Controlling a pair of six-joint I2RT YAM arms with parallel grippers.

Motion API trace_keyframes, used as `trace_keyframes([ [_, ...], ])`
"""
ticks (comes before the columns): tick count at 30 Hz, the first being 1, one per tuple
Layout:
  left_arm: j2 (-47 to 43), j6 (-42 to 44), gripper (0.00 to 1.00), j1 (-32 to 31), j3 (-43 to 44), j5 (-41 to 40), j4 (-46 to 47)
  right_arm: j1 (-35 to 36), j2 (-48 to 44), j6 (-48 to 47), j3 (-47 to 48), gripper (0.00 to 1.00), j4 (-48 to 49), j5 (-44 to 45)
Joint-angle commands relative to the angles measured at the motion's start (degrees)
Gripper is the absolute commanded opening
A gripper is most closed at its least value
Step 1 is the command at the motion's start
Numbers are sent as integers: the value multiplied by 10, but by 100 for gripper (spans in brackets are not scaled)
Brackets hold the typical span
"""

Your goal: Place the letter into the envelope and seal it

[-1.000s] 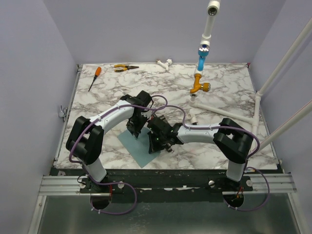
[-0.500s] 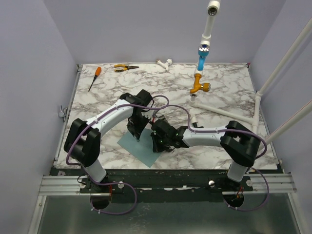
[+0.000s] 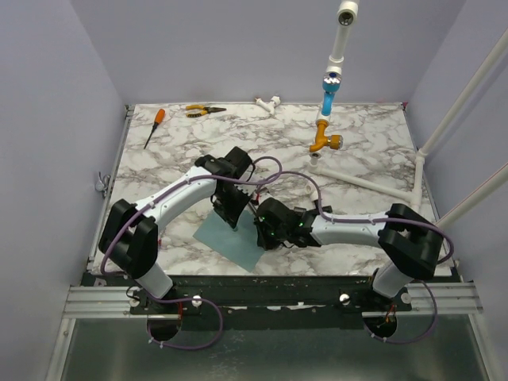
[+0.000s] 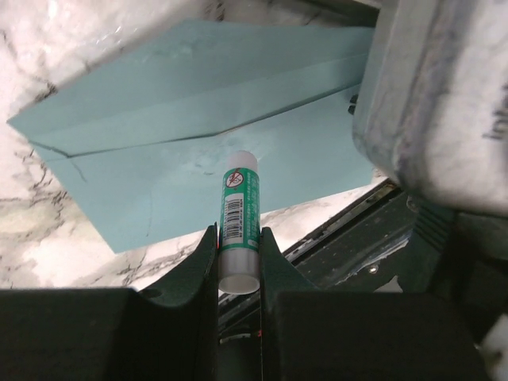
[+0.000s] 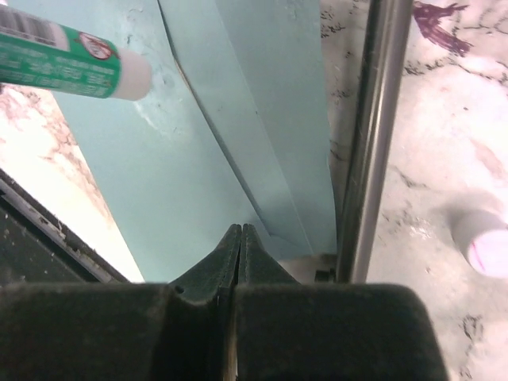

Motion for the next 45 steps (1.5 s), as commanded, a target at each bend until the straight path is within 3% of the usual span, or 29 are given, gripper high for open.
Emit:
trace_keyframes([
  [1, -22, 17, 0, -17, -8, 51, 44, 13, -57, -44, -19, 1, 42, 18],
  [7, -24, 3, 0, -4, 1, 71, 42, 13, -55, -32, -33, 1, -1, 25],
  [12, -29, 10, 0, 2, 7, 42, 41, 13, -86, -9, -77, 1, -12, 31],
  [20, -38, 39, 0, -57, -57, 11, 32, 13, -188, -25, -126, 1, 7, 26],
  [24, -13, 45, 0, -61, -66, -17, 22, 29, -221, -66, -143, 1, 46, 49],
  [29, 9, 46, 0, -62, -24, -32, 28, 43, -256, -150, -210, 1, 226, 6],
  [36, 43, 54, 0, -63, -19, -39, 39, 58, -179, -201, -233, 1, 354, -18],
  [45, 54, 61, 0, -63, -25, -50, 36, 107, -40, -285, -222, 1, 414, 51],
])
